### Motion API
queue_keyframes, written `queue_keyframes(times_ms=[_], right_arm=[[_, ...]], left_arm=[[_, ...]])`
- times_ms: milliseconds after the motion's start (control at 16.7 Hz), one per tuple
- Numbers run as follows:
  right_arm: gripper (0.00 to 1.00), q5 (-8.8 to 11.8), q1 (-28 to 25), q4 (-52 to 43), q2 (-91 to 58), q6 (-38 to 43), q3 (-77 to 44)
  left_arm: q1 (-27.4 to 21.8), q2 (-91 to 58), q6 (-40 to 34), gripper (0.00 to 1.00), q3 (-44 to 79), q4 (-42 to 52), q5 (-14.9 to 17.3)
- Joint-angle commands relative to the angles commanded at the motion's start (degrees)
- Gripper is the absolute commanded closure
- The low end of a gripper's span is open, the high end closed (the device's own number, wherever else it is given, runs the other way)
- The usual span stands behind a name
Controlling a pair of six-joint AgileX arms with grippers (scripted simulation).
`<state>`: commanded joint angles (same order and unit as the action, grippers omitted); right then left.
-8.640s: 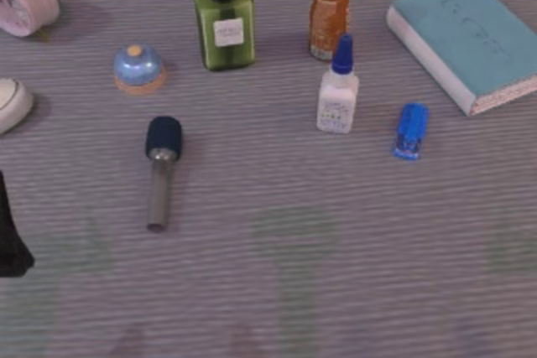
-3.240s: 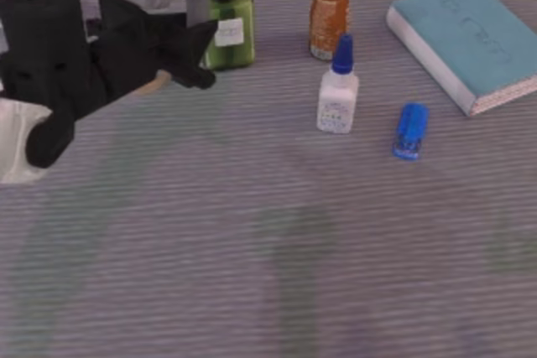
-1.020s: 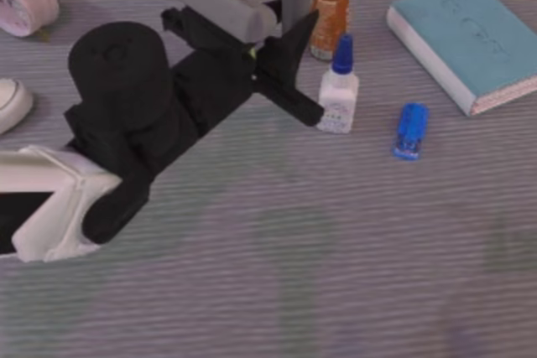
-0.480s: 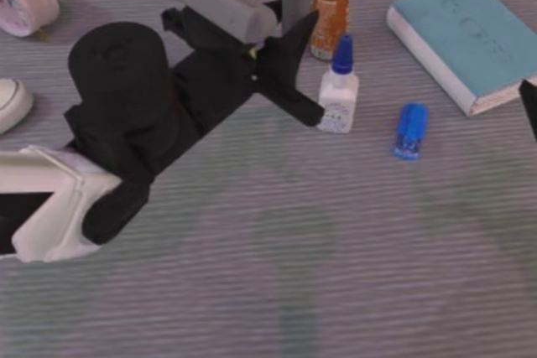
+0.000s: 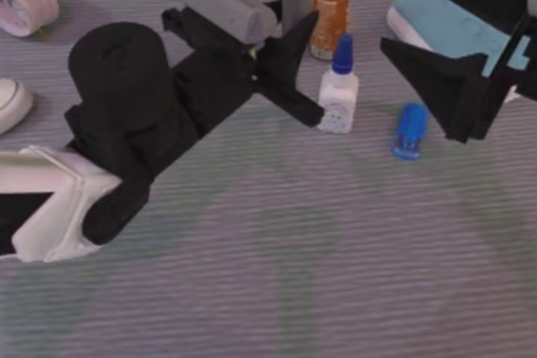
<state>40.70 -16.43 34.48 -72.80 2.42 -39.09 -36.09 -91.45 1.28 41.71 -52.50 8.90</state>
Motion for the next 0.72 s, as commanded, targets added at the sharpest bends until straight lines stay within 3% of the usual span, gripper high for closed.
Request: queue_keyframes(times_ms=[120, 240, 600, 720], right_arm=[[0.00, 2.85, -1.16, 2.71, -4.50, 0.04, -3.03], [0.00, 4.43, -1.80, 4.29, -7.03, 0.00, -4.79], [0.00, 4.45, -1.73, 4.38, -7.36, -0.03, -4.98], [0.00, 3.28, -3.14, 4.33, -9.22, -0.11, -6.93]], left_arm=[[0.00, 0.00, 0.00, 1.00, 0.00, 0.00, 0.00], [0.00, 0.00, 0.00, 1.00, 0.00, 0.00, 0.00], [0.00, 0.00, 0.00, 1.00, 0.00, 0.00, 0.00], [0.00, 0.00, 0.00, 1.00, 0.00, 0.00, 0.00]])
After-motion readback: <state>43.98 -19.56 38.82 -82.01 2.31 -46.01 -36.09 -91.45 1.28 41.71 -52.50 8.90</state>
